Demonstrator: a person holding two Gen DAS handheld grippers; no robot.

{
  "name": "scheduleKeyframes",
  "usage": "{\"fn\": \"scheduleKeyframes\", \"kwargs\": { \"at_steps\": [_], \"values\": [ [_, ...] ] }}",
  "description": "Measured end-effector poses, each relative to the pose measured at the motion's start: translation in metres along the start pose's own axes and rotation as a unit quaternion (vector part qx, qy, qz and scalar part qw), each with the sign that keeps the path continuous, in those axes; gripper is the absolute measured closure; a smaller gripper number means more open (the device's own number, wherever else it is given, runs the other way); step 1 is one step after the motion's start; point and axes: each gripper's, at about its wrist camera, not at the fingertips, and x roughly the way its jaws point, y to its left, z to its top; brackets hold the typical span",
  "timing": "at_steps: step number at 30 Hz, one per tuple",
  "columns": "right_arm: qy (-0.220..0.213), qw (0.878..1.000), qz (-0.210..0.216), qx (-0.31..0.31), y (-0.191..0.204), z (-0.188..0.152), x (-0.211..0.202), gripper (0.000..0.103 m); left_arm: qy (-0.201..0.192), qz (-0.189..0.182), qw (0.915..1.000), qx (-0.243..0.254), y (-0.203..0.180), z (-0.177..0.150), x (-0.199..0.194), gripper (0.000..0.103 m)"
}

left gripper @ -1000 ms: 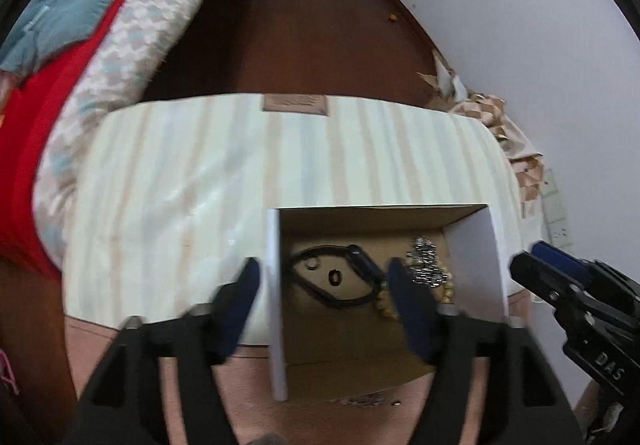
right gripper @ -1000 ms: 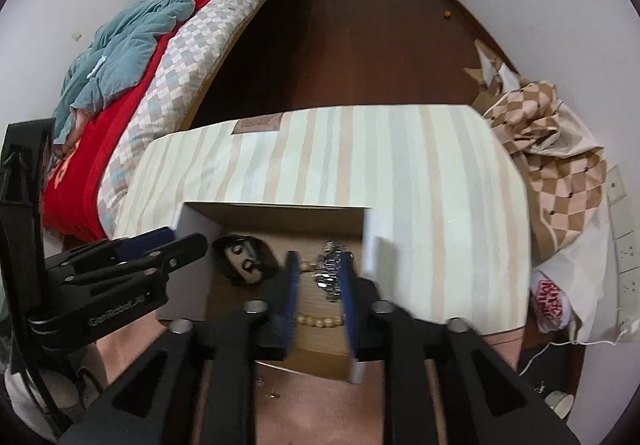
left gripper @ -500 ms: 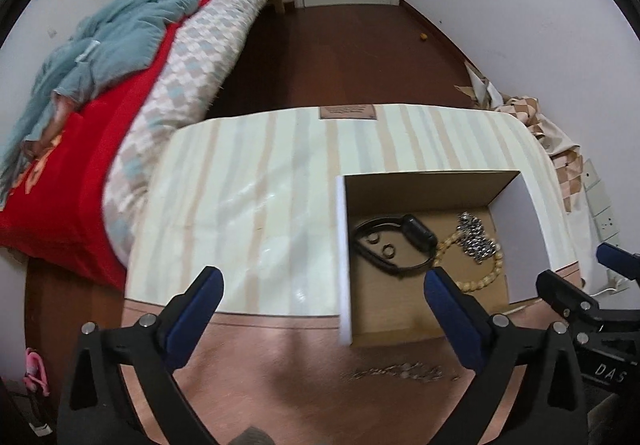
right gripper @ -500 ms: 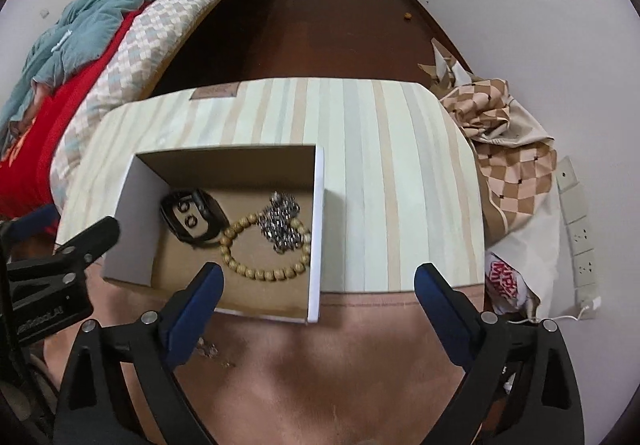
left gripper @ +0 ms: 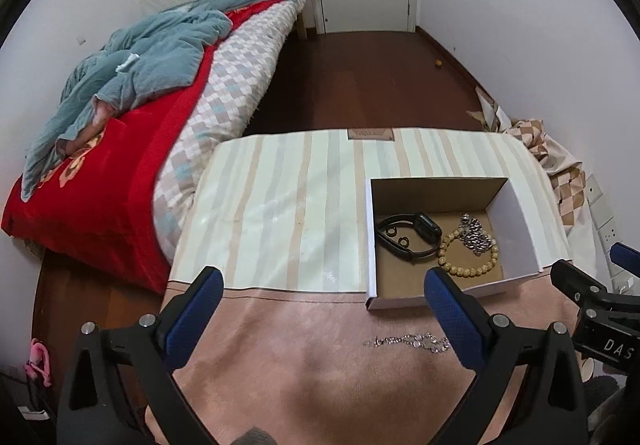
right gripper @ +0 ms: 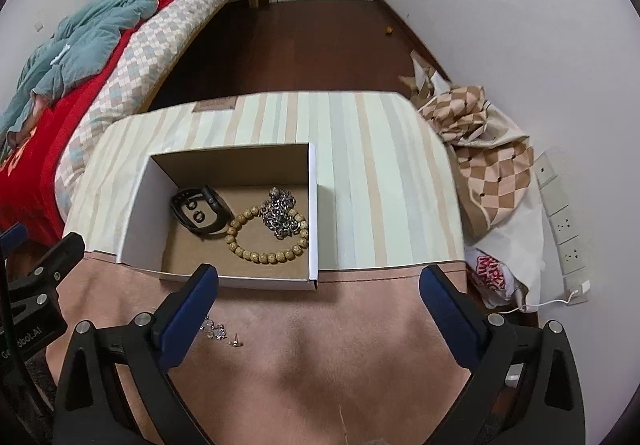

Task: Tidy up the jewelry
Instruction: 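Lift both grippers out of the box toward the silver coin bracelet, then grasp the silver coin bracelet with the left gripper while the right gripper grasps the small gold earring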

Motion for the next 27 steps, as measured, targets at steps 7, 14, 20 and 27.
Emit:
{"fn": "scheduleKeyframes", "kwargs": {
  "at_steps": [7, 14, 20, 27],
  "values": [
    [-0.028, 1.000, 0.005, 0.004, 0.000, -0.013, -0.036, 0.001, -0.027, 0.005, 0.9996, -0.011, 0.007, -0.015, -0.033, 0.001],
    [0.006, 0.999, 0.033, 0.002, 0.012, -0.051, -0.003, 0.001, 0.015, 0.037, 0.9991, -0.017, 0.013, -0.051, 0.004, 0.001],
    [0.009, 0.997, 0.076, -0.004, 0.034, -0.095, 0.052, 0.035, 0.078, 0.065, 0.9946, -0.022, 0.027, -0.087, 0.055, 0.001],
    [-0.006, 0.996, 0.078, -0.040, 0.063, -0.108, 0.082, 0.051, 0.093, 0.071, 0.9928, -0.026, 0.040, -0.096, 0.071, 0.001]
  ]
}}
